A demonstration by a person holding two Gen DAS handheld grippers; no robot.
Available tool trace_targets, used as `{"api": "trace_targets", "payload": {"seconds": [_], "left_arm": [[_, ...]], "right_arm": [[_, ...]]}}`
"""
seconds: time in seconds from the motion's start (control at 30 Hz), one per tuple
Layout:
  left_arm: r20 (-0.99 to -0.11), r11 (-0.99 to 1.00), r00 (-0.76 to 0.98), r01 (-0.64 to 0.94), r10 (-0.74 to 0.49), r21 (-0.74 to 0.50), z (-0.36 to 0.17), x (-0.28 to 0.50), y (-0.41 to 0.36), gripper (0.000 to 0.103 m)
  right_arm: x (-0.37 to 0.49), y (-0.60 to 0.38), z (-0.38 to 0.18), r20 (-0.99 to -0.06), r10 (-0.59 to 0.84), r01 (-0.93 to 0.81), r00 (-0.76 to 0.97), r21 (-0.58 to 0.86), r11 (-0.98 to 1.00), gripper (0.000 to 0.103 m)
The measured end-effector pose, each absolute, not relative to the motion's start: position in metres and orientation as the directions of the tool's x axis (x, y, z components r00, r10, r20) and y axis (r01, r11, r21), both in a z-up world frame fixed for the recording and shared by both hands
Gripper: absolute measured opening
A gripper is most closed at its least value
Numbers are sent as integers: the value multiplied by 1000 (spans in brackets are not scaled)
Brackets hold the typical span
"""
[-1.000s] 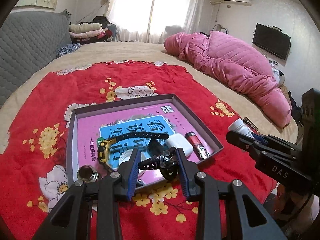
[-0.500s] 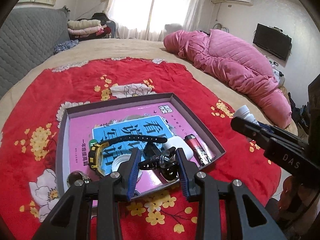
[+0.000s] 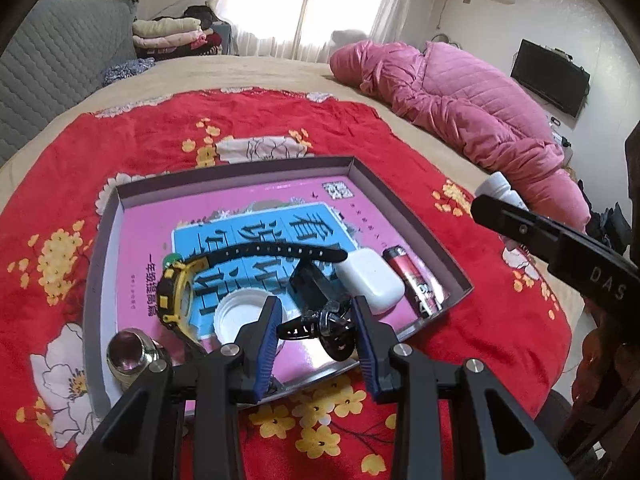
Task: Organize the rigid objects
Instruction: 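Grasp the white pill bottle with the right tool and lift it, then lower the pill bottle into the box with the right tool while the left tool lowers the clip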
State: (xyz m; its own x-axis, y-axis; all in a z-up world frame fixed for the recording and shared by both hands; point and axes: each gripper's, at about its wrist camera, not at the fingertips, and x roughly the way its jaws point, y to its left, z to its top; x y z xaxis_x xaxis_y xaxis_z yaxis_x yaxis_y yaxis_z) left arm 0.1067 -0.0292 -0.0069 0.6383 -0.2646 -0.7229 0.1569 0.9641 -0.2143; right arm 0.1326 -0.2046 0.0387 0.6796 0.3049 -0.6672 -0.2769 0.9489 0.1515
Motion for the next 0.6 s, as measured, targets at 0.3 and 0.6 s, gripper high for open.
{"api": "trace_targets", "payload": {"seconds": [0.3,0.6], "left_arm": [[-749,964,606,160,-266,-213,-24,111,-32,36],[-762,968,597,163,-252,-192,-34,112,-33,36]], "right_arm": [[138,-204,17,-701,296,-270,649,151,951,27],[142,-204,7,-720,281,-260,634,144,955,27]]}}
